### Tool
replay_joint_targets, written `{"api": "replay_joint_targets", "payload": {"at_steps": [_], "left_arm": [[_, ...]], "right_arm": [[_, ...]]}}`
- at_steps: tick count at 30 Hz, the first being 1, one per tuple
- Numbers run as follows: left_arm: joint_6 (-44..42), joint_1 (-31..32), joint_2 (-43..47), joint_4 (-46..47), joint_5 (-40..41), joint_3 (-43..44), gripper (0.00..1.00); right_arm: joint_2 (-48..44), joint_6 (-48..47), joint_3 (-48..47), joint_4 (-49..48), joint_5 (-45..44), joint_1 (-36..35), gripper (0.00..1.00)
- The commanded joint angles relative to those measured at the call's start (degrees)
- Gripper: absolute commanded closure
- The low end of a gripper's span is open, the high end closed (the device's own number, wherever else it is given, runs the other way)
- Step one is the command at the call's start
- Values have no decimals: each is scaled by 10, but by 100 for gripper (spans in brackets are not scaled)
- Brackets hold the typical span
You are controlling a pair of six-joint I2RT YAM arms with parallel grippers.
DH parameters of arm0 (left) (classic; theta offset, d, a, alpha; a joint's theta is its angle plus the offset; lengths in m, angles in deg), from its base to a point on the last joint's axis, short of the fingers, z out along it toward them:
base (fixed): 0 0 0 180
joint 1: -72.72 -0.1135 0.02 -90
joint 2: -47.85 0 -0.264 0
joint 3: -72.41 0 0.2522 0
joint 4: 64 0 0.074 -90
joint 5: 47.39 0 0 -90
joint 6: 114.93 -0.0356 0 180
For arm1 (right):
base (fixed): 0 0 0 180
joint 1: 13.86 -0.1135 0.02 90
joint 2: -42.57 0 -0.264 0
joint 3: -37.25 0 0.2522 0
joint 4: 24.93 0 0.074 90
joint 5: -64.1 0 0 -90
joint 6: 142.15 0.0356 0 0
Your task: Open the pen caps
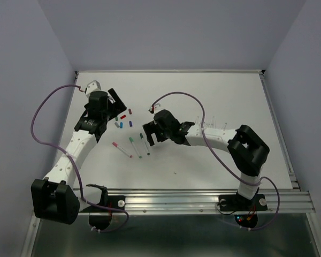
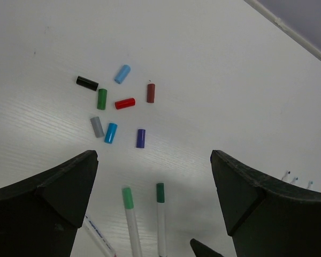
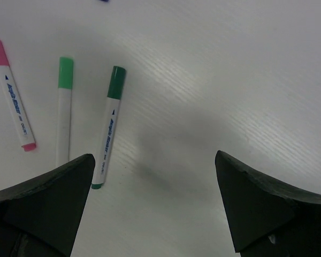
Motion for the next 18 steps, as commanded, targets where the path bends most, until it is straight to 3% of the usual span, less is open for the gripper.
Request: {"api": "replay_joint_targets", "payload": {"at_steps": [1,13,18], "left_arm": [[5,0,13,0,23,-9,1],[9,-4,11,3,24,-17,1],[12,-7,10,3,22,-17,1]], "right_arm": [[41,-10,-50,-23,-5,-33,0],[140,5,-116,26,-99,-91,0],[155,8,-115,28,-121,-97,17]]}}
